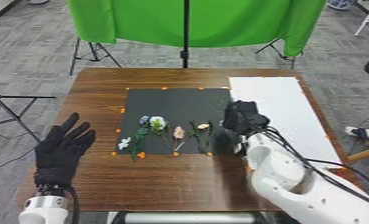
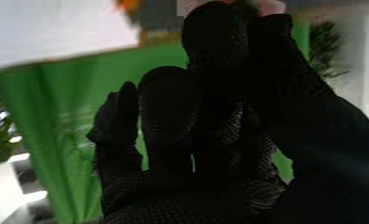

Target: Arrange flowers

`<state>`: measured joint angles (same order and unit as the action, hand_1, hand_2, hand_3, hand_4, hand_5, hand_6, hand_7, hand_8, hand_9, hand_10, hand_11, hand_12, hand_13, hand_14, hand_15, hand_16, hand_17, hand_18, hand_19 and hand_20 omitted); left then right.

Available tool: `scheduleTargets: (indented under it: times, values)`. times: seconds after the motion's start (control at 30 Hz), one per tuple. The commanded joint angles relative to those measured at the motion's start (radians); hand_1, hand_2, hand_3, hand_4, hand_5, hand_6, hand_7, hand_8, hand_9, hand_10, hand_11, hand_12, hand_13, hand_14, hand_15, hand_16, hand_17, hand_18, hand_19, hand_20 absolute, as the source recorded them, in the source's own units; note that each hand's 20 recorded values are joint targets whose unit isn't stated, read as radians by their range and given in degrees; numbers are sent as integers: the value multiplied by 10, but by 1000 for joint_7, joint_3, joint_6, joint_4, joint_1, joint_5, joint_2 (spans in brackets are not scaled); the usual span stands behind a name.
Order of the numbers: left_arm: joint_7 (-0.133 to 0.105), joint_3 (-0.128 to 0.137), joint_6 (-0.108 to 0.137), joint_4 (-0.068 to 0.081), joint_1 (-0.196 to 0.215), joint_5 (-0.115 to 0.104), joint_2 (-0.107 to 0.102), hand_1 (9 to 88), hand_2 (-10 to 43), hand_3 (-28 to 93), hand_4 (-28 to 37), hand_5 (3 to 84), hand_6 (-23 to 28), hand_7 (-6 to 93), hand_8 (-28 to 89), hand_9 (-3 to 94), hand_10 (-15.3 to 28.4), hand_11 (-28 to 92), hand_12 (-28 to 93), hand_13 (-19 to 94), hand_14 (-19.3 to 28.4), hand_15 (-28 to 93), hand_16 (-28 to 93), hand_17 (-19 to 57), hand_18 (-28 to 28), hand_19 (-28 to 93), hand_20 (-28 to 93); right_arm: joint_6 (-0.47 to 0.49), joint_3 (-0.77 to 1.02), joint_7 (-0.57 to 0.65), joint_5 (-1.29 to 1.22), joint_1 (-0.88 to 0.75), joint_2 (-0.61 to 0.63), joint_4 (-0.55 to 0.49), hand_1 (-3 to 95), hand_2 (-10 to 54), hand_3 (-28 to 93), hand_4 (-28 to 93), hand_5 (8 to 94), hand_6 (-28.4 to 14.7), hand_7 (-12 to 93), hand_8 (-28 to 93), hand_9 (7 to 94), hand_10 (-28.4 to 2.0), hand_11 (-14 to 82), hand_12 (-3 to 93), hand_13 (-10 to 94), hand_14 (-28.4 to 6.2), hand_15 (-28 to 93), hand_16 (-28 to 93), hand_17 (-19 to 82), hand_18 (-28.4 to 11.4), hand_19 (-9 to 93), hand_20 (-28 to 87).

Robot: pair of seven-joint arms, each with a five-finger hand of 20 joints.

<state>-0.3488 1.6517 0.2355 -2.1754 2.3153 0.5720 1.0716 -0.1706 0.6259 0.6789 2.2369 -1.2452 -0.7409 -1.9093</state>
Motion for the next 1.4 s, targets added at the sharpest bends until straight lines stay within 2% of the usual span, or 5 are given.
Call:
scheduleTargets:
  times: [0.03,0.57,0.8,1.07,1.4]
  values:
    - [4,-13,-4,7,2,-5,-9,192,111,769,-283,375,98,76,-79,335,209,234,105,209,283,584,-115,-81,284,543,206,10,-6,-3,52,-11,-29,3,509,-95,692,-283,851,21,204,19,885,-67,298,321,686,-68,761,226,225,-221,852,510]
    - [40,4,-6,1,4,23,26,188,114,769,-283,379,101,76,-79,337,211,241,105,209,284,587,-116,-81,284,546,203,41,31,-6,53,-65,-11,-41,396,-95,733,-283,751,10,168,-108,811,-100,428,204,656,-91,781,219,229,-238,854,513]
    - [16,3,-10,-1,17,18,21,187,112,771,-283,378,100,76,-79,336,210,242,104,209,284,590,-117,-82,284,547,202,-76,123,0,-34,-111,11,-102,331,-95,701,-283,719,2,157,-125,789,-109,429,201,633,-108,784,217,207,-248,838,519]
    - [-42,-23,-3,16,0,2,-8,188,98,773,-283,391,77,61,-84,345,197,224,96,213,282,590,-117,-82,284,545,199,-143,487,-125,-577,-288,5,-164,243,-53,730,-283,624,5,154,-132,648,-150,271,150,482,-159,627,102,70,-231,605,329]
    - [-39,-21,-13,18,10,3,1,186,94,773,-283,369,57,71,-88,336,188,211,95,212,278,570,-116,-86,284,529,178,-96,819,-279,-1360,-482,-170,-162,183,8,726,-283,474,21,130,-130,468,-163,149,135,294,-209,447,93,-35,-227,525,215]
